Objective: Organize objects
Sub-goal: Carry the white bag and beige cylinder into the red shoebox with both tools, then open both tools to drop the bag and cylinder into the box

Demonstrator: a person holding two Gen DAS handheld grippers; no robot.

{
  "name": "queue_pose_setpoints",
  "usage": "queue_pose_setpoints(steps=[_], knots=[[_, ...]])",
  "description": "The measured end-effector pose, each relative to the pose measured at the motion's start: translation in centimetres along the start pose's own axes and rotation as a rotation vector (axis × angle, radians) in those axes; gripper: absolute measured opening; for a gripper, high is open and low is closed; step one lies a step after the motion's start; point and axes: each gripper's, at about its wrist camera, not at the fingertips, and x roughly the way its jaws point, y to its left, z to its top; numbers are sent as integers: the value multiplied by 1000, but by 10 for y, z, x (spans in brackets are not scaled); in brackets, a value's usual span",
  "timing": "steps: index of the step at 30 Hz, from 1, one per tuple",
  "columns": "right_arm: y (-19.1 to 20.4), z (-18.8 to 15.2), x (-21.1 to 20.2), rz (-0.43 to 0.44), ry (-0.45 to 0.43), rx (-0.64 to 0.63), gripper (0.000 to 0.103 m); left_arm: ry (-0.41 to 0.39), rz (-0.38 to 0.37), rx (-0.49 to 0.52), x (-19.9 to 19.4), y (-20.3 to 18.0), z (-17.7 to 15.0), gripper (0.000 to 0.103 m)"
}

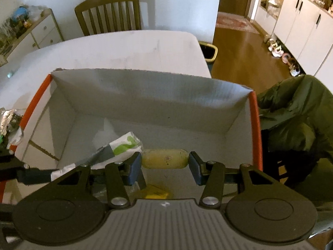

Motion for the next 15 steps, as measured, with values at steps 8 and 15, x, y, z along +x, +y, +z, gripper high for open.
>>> queue_pose_setpoints(steps=[8, 15], knots=[[0, -1, 22, 4, 88, 6, 49, 51, -9, -5, 11, 0, 1, 23], [-6, -6, 26, 18, 115, 42, 50, 79, -23, -29, 15, 4, 4, 27]])
